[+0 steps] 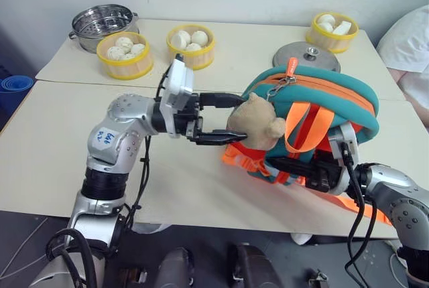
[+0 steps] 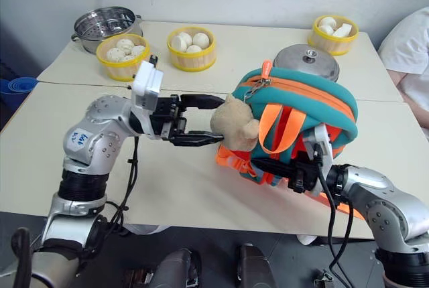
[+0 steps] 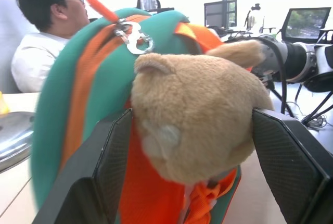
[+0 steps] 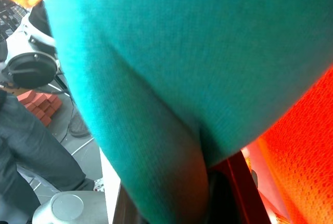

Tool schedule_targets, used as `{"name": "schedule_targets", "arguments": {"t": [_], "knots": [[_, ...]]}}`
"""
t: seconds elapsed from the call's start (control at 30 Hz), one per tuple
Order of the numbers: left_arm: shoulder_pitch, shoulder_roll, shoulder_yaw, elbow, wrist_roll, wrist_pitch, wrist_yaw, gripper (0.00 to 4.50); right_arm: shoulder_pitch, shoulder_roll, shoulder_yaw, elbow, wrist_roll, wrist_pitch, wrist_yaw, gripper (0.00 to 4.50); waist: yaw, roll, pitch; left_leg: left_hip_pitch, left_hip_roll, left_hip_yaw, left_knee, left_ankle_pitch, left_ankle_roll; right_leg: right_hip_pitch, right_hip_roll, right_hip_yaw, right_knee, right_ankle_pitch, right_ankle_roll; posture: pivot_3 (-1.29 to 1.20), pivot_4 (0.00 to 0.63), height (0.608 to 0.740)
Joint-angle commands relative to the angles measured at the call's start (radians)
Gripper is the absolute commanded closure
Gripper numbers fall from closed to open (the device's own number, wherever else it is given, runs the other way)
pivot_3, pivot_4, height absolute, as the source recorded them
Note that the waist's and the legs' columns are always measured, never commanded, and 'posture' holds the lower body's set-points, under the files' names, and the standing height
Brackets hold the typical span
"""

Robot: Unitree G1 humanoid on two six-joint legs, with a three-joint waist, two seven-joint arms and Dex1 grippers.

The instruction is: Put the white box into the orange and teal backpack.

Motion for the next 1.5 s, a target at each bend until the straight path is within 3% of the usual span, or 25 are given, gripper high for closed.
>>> {"name": "schedule_targets", "arguments": {"t": [0.03,0.2,0.3,0.4,0.47,0.57,0.67,0.77,0.9,0.97,1.07,1.23,1.3,1.4,1.5], "knots": [[0.005,0.001,-0.025,-0.027,-0.012,0.018,0.006,1.27,-0.002,-0.019,-0.004,-0.011,0.008,0.002,0.024,4.50,0.000,0.000,0.000,0.000,0.000,0.000,0.000,0.000,0.000,0.000,0.000,0.000,0.000,0.000,0.000,0.00,0.150,0.740],[-0.004,-0.011,-0.017,0.026,0.026,-0.031,0.050,2.67,-0.006,-0.019,-0.009,0.002,0.002,-0.005,0.023,4.50,0.002,0.000,0.000,0.000,0.000,0.000,0.000,0.000,0.000,0.000,0.000,0.000,0.000,0.000,0.000,0.00,0.150,0.740],[-0.020,0.001,0.053,0.108,0.049,-0.124,0.086,3.52,0.012,-0.008,-0.019,-0.004,-0.001,-0.021,0.015,4.50,0.002,0.000,0.000,0.000,0.000,0.000,0.000,0.000,0.000,0.000,0.000,0.000,0.000,0.000,0.000,0.00,0.150,0.740],[-0.066,0.072,0.160,0.209,0.008,-0.106,0.097,4.31,0.043,0.003,-0.045,-0.015,0.003,-0.036,-0.006,4.50,0.000,0.000,0.000,0.000,0.000,0.000,0.000,0.000,0.000,0.000,0.000,0.000,0.000,0.000,0.000,0.00,0.150,0.740],[-0.090,0.170,0.196,0.266,-0.034,0.006,0.050,4.50,0.064,0.009,-0.070,-0.020,0.018,-0.042,-0.022,4.50,-0.003,0.000,0.000,0.000,0.000,0.000,0.000,0.000,0.000,-0.001,0.000,0.000,0.000,0.000,0.000,0.00,0.150,0.740],[-0.129,0.264,0.183,0.382,0.018,0.005,0.026,4.50,0.083,0.012,-0.101,-0.020,0.023,-0.052,-0.035,4.50,-0.009,0.000,0.000,0.000,0.000,0.000,-0.001,0.000,0.000,-0.001,0.000,0.000,0.000,0.000,0.000,0.00,0.150,0.740],[-0.183,0.291,0.117,0.570,0.159,-0.106,0.066,4.50,0.089,0.021,-0.117,-0.013,0.019,-0.068,-0.053,4.50,-0.002,0.000,0.000,0.000,0.000,0.000,0.000,0.000,0.000,0.000,0.000,-0.001,0.000,0.000,0.000,0.00,0.150,0.740],[-0.204,0.254,-0.003,0.703,0.320,-0.287,0.096,4.50,0.098,0.039,-0.137,-0.027,0.061,-0.068,-0.058,4.50,0.003,0.000,0.000,0.000,-0.001,0.001,0.001,0.000,0.000,0.000,0.000,0.000,0.000,0.000,0.000,0.00,0.150,0.740],[-0.200,0.076,-0.079,0.807,0.398,-0.418,0.165,4.50,0.102,0.053,-0.147,-0.040,0.091,-0.068,-0.087,4.50,0.013,0.000,0.000,-0.001,-0.001,0.001,0.001,-0.001,0.001,0.000,-0.001,-0.001,-0.001,0.000,0.000,0.00,0.150,0.740],[-0.186,0.032,-0.096,0.822,0.426,-0.469,0.177,4.50,0.105,0.064,-0.154,-0.049,0.106,-0.070,-0.105,4.50,0.013,0.000,0.000,-0.002,-0.001,0.001,0.002,-0.001,0.002,0.000,-0.002,-0.001,-0.001,0.000,0.001,0.00,0.150,0.740],[-0.133,-0.037,-0.070,0.729,0.346,-0.396,0.131,4.50,0.120,0.102,-0.172,-0.050,0.140,-0.072,-0.155,4.50,0.004,0.000,0.000,-0.002,-0.001,0.003,0.001,-0.002,0.003,-0.002,-0.001,0.001,-0.001,0.000,0.001,0.00,0.150,0.740],[-0.065,-0.008,-0.057,0.577,0.328,-0.315,0.103,4.50,0.138,0.122,-0.143,-0.053,0.095,-0.089,-0.188,4.50,0.001,0.000,0.000,-0.001,0.000,0.003,0.001,-0.001,0.001,-0.002,-0.001,0.001,0.000,0.000,0.001,0.00,0.150,0.740],[0.016,0.064,-0.005,0.448,0.288,-0.220,0.107,3.77,0.130,0.149,-0.103,-0.032,-0.033,-0.177,-0.215,4.50,-0.003,0.000,0.000,0.000,0.000,0.003,0.001,-0.001,0.001,-0.002,-0.001,0.001,0.001,0.000,0.001,0.00,0.150,0.740],[0.149,0.186,0.062,0.257,0.234,-0.117,0.084,2.91,0.160,0.105,-0.046,-0.046,-0.166,-0.281,-0.111,3.54,-0.025,0.002,-0.001,0.000,0.001,0.004,-0.001,-0.001,-0.001,-0.002,0.000,0.003,0.001,0.000,0.000,0.00,0.150,0.740],[0.291,0.300,0.120,0.112,0.168,-0.021,0.044,2.00,0.194,0.060,-0.048,-0.034,-0.202,-0.312,-0.040,2.57,-0.027,0.002,-0.001,0.001,0.002,0.004,-0.001,-0.002,-0.002,-0.003,0.001,0.002,0.002,-0.001,-0.001,0.00,0.150,0.740]]}}
